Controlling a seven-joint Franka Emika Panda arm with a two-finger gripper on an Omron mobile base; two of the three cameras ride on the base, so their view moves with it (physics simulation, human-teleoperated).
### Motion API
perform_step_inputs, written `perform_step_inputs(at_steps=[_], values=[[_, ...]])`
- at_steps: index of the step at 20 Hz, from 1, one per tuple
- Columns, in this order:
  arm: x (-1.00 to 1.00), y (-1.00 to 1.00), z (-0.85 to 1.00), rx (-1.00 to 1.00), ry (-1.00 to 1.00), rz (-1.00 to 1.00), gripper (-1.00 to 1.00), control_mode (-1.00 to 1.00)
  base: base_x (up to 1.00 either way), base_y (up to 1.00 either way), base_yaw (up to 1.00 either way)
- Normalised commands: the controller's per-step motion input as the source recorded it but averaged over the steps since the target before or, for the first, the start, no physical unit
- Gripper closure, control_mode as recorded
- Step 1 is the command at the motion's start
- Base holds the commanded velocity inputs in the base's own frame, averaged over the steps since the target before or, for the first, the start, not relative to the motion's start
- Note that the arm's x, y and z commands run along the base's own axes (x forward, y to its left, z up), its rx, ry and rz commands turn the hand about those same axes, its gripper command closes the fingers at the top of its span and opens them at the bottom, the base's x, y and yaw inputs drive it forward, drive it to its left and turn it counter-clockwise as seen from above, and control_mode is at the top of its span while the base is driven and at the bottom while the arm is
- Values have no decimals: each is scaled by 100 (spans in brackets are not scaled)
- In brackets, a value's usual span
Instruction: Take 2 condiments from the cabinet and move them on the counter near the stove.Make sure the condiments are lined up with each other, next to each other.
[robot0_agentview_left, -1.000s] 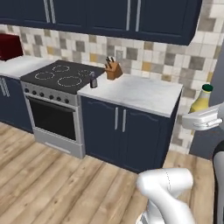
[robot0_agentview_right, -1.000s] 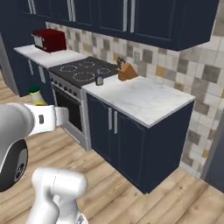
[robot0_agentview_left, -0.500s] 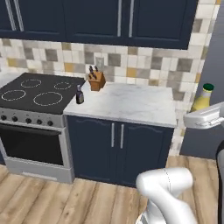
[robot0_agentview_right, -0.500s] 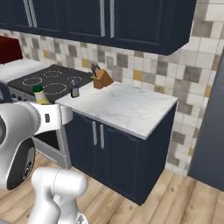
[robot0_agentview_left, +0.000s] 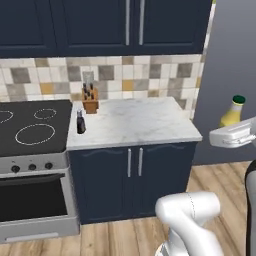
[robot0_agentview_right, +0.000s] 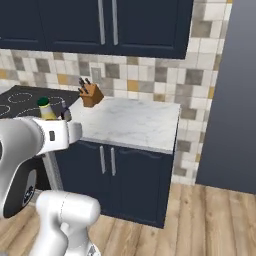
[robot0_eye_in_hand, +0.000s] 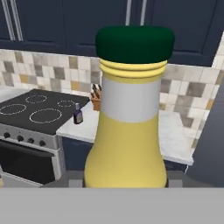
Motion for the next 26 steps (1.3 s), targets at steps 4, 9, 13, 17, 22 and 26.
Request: perform_step_inputs(at_steps=[4,9,13,17,22,26], values=[[0,0,0,0,0,0,100,100,-4,100,-1],[0,0,0,0,0,0,100,100,8,96,0],[0,0,0,0,0,0,100,100,0,92,0],[0,0,0,0,0,0,100,100,10,83,0],[0,0,0,0,0,0,100,100,67,26,0],[0,0,0,0,0,0,100,100,79,12,0]])
